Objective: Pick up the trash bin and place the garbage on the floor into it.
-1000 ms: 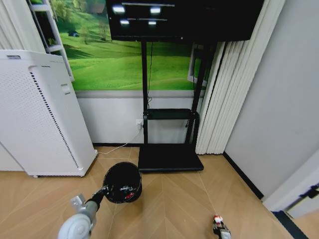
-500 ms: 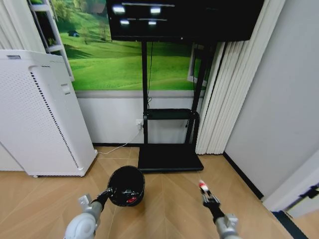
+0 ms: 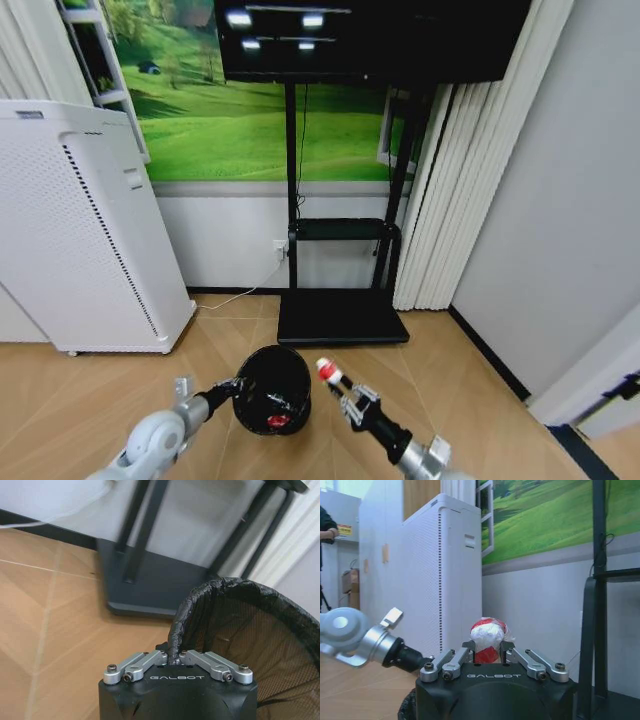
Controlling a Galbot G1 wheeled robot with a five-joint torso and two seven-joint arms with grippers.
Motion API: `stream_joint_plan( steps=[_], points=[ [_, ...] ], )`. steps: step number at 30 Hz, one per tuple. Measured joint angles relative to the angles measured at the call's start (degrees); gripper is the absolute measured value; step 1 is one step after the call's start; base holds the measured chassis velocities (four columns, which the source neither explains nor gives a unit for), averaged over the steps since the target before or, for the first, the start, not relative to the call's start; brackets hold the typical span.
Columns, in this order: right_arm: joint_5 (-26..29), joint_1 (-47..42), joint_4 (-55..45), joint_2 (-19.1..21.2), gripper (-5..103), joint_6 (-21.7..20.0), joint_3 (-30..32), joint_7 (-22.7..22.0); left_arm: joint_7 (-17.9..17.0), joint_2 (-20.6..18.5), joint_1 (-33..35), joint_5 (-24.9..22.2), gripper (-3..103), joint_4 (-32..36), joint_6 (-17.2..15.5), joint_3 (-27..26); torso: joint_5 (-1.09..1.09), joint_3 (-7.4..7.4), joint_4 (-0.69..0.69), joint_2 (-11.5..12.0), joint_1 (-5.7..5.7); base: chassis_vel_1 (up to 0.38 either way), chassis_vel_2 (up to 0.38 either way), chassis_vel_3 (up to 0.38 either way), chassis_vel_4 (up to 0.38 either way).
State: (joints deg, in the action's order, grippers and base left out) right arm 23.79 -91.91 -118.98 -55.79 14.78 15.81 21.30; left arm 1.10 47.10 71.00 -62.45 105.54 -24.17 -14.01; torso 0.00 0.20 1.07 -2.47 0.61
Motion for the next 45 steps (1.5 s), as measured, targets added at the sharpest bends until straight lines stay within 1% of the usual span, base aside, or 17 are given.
stream_joint_plan(
  steps=[4,14,22,23,25,29,30,31,32,33,35,36,39,40,43,44,45],
  points=[
    [-1.42,0.28,1.13,0.1,24,1.5,-0.98,2.99,3.14,0.05,-3.33,1.07,3,-1.81,-0.33,4.26,0.0,0.01,-0.02,0.0,0.0,0.0,0.0,0.0,0.0],
    [-3.42,1.54,3.16,0.12,21,2.2,-2.63,4.0,7.56,0.54,-4.74,3.54,3,-3.07,0.28,6.73,0.0,0.0,-0.02,0.0,0.0,0.0,0.0,0.0,0.0],
    [-2.47,1.29,3.36,0.02,53,2.06,-1.67,2.77,10.79,-0.87,-1.92,4.65,3,-1.85,1.58,4.09,0.0,0.0,-0.02,0.0,-0.01,0.0,0.0,0.0,0.0],
    [-2.47,1.29,3.36,0.02,53,2.06,-1.67,2.77,10.79,-0.87,-1.92,4.65,3,-1.85,1.58,4.09,0.0,0.0,-0.02,0.0,-0.01,0.0,0.0,0.0,0.0],
    [-2.36,0.96,3.02,-0.18,64,2.06,-1.23,2.75,11.26,-1.39,-0.55,4.75,3,-0.97,1.73,2.6,0.0,0.0,-0.03,0.0,-0.01,0.0,0.0,0.0,0.0],
    [-0.92,0.45,2.05,-0.84,80,2.15,-0.39,1.93,9.94,-1.15,0.14,4.59,3,0.09,2.29,1.22,0.0,0.0,-0.03,0.0,0.0,0.0,0.0,0.0,0.0],
    [-0.92,0.45,2.05,-0.84,80,2.15,-0.39,1.93,9.94,-1.15,0.14,4.59,3,0.09,2.29,1.22,0.0,0.0,-0.03,0.0,0.0,0.0,0.0,0.0,0.0],
    [0.05,0.24,1.06,-1.71,85,2.08,0.62,-0.7,6.17,-0.34,0.32,3.92,3,1.11,3.15,0.27,0.0,0.0,-0.02,0.0,-0.01,0.0,0.0,0.0,0.0],
    [0.57,0.15,0.28,-2.88,90,0.9,1.97,-4.81,0.45,1.05,0.53,1.63,3,3.0,4.18,-0.68,0.0,0.0,-0.03,0.0,0.0,0.0,0.0,0.0,0.0],
    [0.57,0.15,0.28,-2.88,90,0.9,1.97,-4.81,0.45,1.05,0.53,1.63,3,3.0,4.18,-0.68,0.0,0.0,-0.03,0.0,0.0,0.0,0.0,0.0,0.0],
    [1.96,0.02,0.13,-5.14,99,-2.25,4.38,-13.87,-15.92,4.16,0.52,-4.68,3,7.85,6.0,-2.6,0.0,0.0,-0.01,0.0,0.0,0.0,0.0,0.0,0.0],
    [1.96,0.02,0.13,-5.14,99,-2.25,4.38,-13.87,-15.92,4.16,0.52,-4.68,3,7.85,6.0,-2.6,0.0,0.0,-0.01,0.0,0.0,0.0,0.0,0.0,0.0],
    [3.94,0.01,0.42,-7.57,100,-5.95,7.44,-23.98,-30.66,5.98,2.2,-9.07,3,12.9,6.24,-7.05,0.01,0.0,0.0,0.0,-0.01,0.0,0.0,0.0,0.0],
    [3.94,0.01,0.42,-7.57,100,-5.95,7.44,-23.98,-30.66,5.98,2.2,-9.07,3,12.9,6.24,-7.05,0.01,0.0,0.0,0.0,-0.01,0.0,0.0,0.0,0.0],
    [4.19,0.27,0.95,-9.17,100,-8.1,9.72,-28.31,-40.14,6.54,8.74,-11.45,3,16.54,4.73,-14.3,-0.01,0.0,-0.02,0.0,-0.02,0.0,0.0,0.0,0.0],
    [4.19,0.27,0.95,-9.17,100,-8.1,9.72,-28.31,-40.14,6.54,8.74,-11.45,3,16.54,4.73,-14.3,-0.01,0.0,-0.02,0.0,-0.02,0.0,0.0,0.0,0.0],
    [4.11,0.28,1.13,-9.58,100,-8.49,10.31,-28.87,-42.3,6.99,11.57,-12.06,3,17.46,4.21,-17.41,-0.01,0.0,-0.03,0.0,-0.01,0.0,0.0,0.0,0.0]
  ],
)
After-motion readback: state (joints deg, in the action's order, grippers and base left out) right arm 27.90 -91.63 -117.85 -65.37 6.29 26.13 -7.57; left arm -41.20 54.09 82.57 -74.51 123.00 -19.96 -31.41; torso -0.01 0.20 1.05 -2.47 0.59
